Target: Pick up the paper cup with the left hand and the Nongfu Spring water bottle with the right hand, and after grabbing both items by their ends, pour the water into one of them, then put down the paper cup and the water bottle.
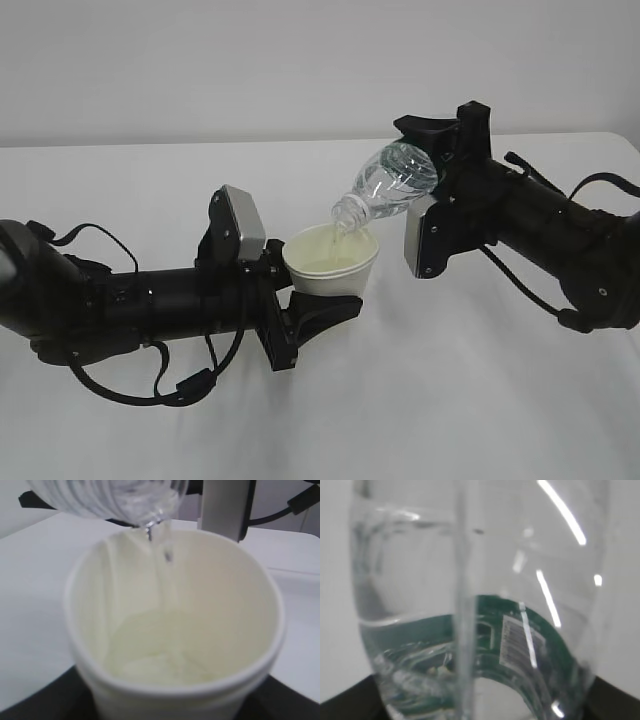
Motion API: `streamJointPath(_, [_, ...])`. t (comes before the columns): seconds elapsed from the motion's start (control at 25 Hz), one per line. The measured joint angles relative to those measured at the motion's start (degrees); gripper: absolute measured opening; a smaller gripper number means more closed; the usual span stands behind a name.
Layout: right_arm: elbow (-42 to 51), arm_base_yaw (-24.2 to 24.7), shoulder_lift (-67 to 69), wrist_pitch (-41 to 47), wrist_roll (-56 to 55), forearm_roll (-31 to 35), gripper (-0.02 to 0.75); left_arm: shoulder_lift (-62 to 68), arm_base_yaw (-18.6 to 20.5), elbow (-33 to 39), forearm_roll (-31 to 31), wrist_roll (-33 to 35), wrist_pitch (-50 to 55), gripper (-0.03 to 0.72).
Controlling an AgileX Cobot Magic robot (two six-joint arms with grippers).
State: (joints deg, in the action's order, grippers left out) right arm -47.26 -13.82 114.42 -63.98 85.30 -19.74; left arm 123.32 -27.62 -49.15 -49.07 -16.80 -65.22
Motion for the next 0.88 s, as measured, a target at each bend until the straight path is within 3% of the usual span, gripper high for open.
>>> streamJointPath(0.88, [0.0, 0.0, 0.0, 0.0, 0.0, 0.1, 0.472, 0.0, 0.0, 0.0, 0.2, 0.0, 0.0, 0.430])
